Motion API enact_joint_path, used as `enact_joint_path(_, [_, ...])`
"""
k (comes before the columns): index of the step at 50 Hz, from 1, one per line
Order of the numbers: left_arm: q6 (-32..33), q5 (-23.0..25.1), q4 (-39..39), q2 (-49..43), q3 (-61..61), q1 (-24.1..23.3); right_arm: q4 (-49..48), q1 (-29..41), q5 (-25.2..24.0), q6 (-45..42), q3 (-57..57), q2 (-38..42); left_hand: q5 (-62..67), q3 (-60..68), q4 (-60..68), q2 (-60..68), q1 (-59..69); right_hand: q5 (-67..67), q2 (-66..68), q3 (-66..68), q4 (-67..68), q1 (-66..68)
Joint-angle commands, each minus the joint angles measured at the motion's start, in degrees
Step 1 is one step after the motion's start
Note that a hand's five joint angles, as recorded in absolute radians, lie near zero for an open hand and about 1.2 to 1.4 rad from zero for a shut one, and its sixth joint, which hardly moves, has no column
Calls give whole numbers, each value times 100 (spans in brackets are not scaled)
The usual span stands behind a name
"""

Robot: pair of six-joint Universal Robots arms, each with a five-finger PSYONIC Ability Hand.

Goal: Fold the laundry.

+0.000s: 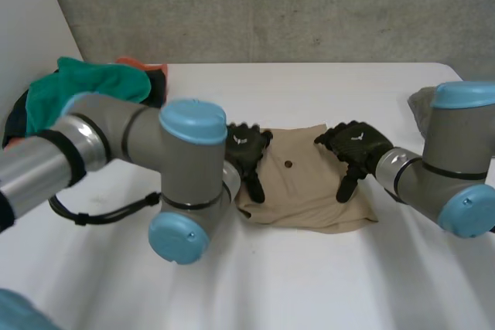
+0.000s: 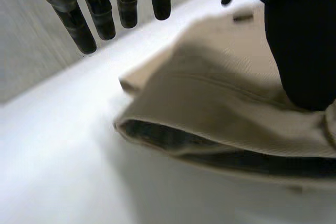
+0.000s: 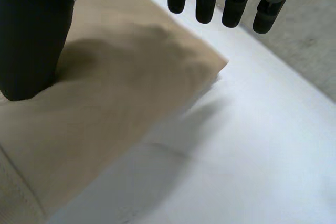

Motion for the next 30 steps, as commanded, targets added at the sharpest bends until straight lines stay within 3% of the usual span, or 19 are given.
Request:
enact_joint_path(1, [0, 374, 377, 849, -205, 33, -369, 10, 189, 58, 573, -805, -261, -182, -149, -163, 40, -272, -154, -182, -178, -195])
enact_joint_path(3, [-9, 559, 553, 1104, -327, 94, -623, 45, 233, 58, 810, -1033, -261, -182, -149, -163, 40, -272, -154, -182, -178, -195])
enact_joint_path(8, [-52, 1604, 958, 1887, -732, 419, -1467, 300, 207, -56, 2101, -2027, -227, -149, -115, -129, 74, -272, -154, -182, -178, -195])
enact_joint_path(14, [-219, 3210, 854, 2292, -838, 446, -2652, 800, 181, -152, 3498, -2168, -177, -98, -65, -79, 124, -272, -154, -182, -178, -195])
enact_joint_path(18, [-473, 3722, 607, 2336, -803, 481, -3259, 915, 216, -346, 4043, -2098, -177, -98, -64, -79, 124, -272, -154, -182, -178, -195])
enact_joint_path(30, [-615, 3935, 554, 2283, -785, 437, -4377, 977, 189, -434, 4256, -1307, -177, -98, -64, -79, 124, -272, -154, -182, -178, -195])
